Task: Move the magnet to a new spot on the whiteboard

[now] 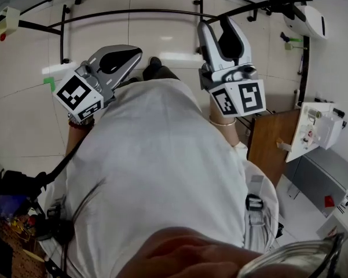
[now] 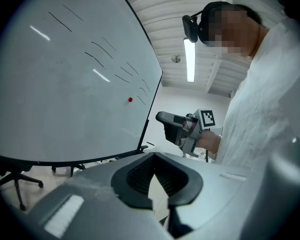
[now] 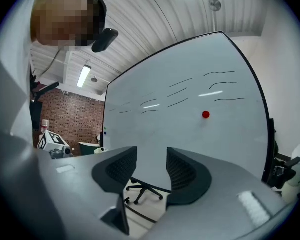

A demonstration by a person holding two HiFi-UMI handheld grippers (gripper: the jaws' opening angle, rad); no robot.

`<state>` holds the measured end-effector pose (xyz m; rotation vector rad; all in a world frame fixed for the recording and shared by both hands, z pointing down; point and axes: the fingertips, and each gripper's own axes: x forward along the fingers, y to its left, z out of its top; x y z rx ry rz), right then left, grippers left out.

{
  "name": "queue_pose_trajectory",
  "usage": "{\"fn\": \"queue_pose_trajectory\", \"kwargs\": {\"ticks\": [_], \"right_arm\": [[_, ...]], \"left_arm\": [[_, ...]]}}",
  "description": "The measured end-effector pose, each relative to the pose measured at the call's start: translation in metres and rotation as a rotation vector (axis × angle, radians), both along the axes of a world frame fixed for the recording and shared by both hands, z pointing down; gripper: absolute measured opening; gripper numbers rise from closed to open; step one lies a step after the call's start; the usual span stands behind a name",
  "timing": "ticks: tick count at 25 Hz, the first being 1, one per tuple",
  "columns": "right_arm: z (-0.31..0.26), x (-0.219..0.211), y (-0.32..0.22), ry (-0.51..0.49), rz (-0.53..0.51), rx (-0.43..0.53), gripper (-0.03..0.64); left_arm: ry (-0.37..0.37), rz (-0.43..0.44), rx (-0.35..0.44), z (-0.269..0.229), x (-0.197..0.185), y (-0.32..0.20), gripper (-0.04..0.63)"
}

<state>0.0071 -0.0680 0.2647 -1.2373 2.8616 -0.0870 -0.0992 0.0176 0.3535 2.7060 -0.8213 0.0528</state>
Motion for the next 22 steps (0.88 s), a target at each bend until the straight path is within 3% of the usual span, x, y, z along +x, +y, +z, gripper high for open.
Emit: {"fn": "queue_pose_trajectory", "kwargs": {"ticks": [5, 11, 16, 22], "right_arm": [[0.000, -0.005, 0.033, 0.061, 0.051, -0.030, 0.181], [0.010, -0.005, 0.087, 0.041, 0.057, -0.032, 0.181], [0.026, 0.011, 0.099, 0.033, 0.094, -0.065, 0.181], [0.009, 0.019, 0.103, 0.041, 0.041, -0.021, 0.181]], "left_arm": [[0.062, 0.003, -0.016, 0.002, -0.019, 0.024, 0.002], [0.050, 0.048, -0.052, 0.029, -0.013, 0.051, 0.002], [0.029, 0.088, -0.033, 0.022, -0.004, 0.066, 0.002], [0.008, 0.045, -0.014, 0.009, 0.008, 0.074, 0.002]]}}
